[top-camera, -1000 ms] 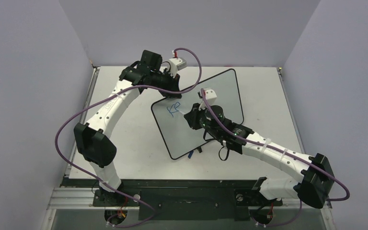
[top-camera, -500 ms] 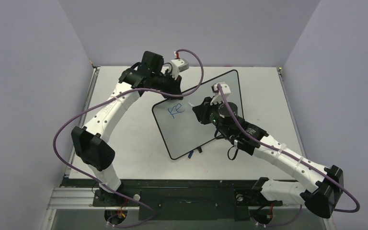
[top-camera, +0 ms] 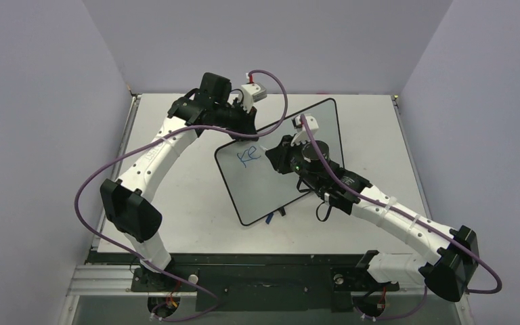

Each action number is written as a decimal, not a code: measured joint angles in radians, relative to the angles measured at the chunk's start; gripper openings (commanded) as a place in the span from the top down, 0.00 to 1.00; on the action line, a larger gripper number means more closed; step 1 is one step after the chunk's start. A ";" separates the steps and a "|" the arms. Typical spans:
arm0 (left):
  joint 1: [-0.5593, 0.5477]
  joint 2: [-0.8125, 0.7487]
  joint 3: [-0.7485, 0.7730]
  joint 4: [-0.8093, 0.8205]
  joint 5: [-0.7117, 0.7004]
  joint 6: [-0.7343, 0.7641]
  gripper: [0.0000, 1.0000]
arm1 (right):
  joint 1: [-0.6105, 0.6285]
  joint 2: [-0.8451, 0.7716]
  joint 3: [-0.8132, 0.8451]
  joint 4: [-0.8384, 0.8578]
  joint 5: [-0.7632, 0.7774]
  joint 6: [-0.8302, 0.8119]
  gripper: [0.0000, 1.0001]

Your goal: Write a sentence on the whiteboard

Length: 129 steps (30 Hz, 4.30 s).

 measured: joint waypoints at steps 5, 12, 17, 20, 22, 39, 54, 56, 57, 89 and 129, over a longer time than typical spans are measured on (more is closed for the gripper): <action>-0.001 -0.001 0.000 0.000 -0.002 0.000 1.00 | -0.001 0.000 0.000 0.001 -0.014 0.010 1.00; -0.002 -0.001 0.000 0.000 -0.002 0.000 1.00 | -0.021 0.003 -0.008 0.005 -0.021 0.021 1.00; -0.002 -0.001 -0.002 0.000 -0.008 0.000 1.00 | -0.033 0.018 -0.011 0.012 -0.033 0.025 1.00; -0.002 -0.001 -0.002 0.000 -0.010 0.000 1.00 | -0.034 0.018 -0.011 0.013 -0.035 0.025 1.00; -0.002 -0.001 -0.002 0.000 -0.010 0.000 1.00 | -0.034 0.018 -0.012 0.014 -0.035 0.025 1.00; -0.002 -0.001 -0.004 0.000 -0.020 0.000 1.00 | -0.059 0.018 -0.018 0.020 -0.044 0.039 1.00; -0.003 -0.001 -0.004 0.000 -0.031 0.000 1.00 | -0.065 0.030 -0.003 0.024 -0.070 0.040 1.00; -0.003 -0.001 -0.004 0.000 -0.030 0.000 1.00 | -0.065 0.032 0.000 0.027 -0.076 0.040 1.00; -0.003 -0.001 -0.004 0.000 -0.030 0.000 1.00 | -0.065 0.033 0.001 0.028 -0.077 0.040 1.00; -0.005 -0.001 -0.006 0.000 -0.042 0.000 1.00 | -0.044 0.000 -0.091 0.051 -0.074 0.044 1.00; -0.019 -0.021 -0.014 0.001 -0.050 -0.014 1.00 | -0.064 0.015 0.041 -0.045 0.003 -0.027 1.00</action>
